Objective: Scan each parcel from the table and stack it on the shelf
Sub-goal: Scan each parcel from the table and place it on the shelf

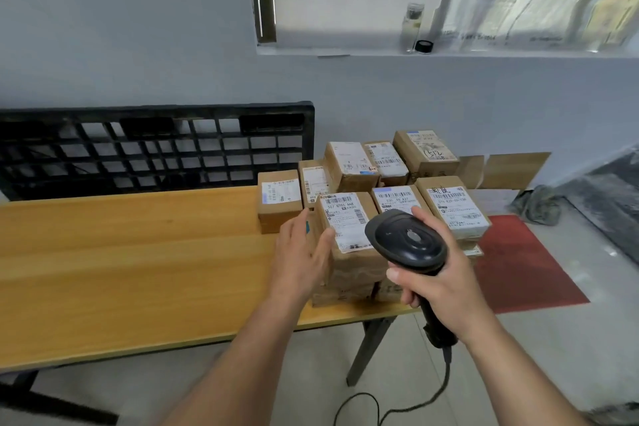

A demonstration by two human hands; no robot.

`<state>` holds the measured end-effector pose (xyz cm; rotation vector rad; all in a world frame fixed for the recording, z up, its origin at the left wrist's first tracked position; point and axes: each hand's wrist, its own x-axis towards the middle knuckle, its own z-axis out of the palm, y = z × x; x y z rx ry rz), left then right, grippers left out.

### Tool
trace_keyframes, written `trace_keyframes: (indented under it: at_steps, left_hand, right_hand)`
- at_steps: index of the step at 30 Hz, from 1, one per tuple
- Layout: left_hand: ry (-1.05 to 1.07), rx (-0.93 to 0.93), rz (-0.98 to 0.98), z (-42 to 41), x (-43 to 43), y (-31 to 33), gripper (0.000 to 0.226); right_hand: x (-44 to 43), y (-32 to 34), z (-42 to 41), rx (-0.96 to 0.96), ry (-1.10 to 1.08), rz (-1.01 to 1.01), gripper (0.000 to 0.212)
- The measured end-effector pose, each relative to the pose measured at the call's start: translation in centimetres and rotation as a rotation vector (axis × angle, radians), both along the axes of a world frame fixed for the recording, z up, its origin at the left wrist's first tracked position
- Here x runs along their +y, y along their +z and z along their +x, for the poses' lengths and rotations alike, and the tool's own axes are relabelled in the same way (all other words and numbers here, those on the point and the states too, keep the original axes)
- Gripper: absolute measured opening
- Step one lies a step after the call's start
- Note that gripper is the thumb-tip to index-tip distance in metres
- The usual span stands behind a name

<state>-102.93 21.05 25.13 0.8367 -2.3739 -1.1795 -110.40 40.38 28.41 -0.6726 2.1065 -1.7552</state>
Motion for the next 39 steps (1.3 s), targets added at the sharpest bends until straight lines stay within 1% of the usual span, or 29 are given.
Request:
trace_keyframes:
  at_steps: [6,9,11,14,19,22,25,29,33,36,39]
  left_hand:
    - [-0.077,-0.084,0.064,-1.6,-0.1,-1.3,0.060]
    - [-0.094,-0.160,0.070,-1.8,-0.2,-2.1,0.061]
    - [-0.112,-0.175,0.093,-1.7,-0.2,-2.6,0.057]
    - [-0.142,-0.159,0.157,-1.5,0.0,-2.8,0.053]
    - [-0.143,-0.140,0.185,-1.4,0.4,-2.8,0.055]
    - [-0.151,-0.068,0.291,-1.0,0.9,-2.9,0.057]
    - [-0.137,0.038,0.390,0.0,1.6,-2.3,0.050]
    - [-0.128,0.087,0.401,1.3,1.4,-2.0,0.055]
    - [-0.062,0.109,0.517,2.5,0.7,-1.6,0.074]
    - [-0.032,0.136,0.526,3.2,0.3,-0.6,0.096]
    - [0.020,0.155,0.524,3.7,-0.5,0.8,0.105]
  right_hand:
    - [-1.0,-1.0,-0.9,-0.023,-0.064,0.119,0.088]
    - [-1.4,-1.5,-0.9,-0.038,-0.062,0.178,0.087]
    - [-1.6,-1.9,-0.9,-0.046,-0.046,0.191,0.087]
    - [-1.8,-2.1,-1.1,-0.051,-0.041,0.189,0.087]
    - [-1.3,-2.5,-1.5,-0.054,-0.048,0.172,0.088]
    - [-0.9,-2.6,-1.9,-0.078,-0.012,0.140,0.089]
    - [-0.5,-2.6,-2.1,-0.120,0.031,0.081,0.088]
    - [-0.3,-3.0,-2.0,-0.187,0.094,0.021,0.089]
    - [-0.5,-2.6,-2.1,-0.188,0.160,-0.031,0.086]
    - [-0.8,-1.4,-2.2,-0.174,0.226,-0.060,0.085]
    - [-1.0,0.0,-1.9,-0.144,0.283,-0.070,0.088]
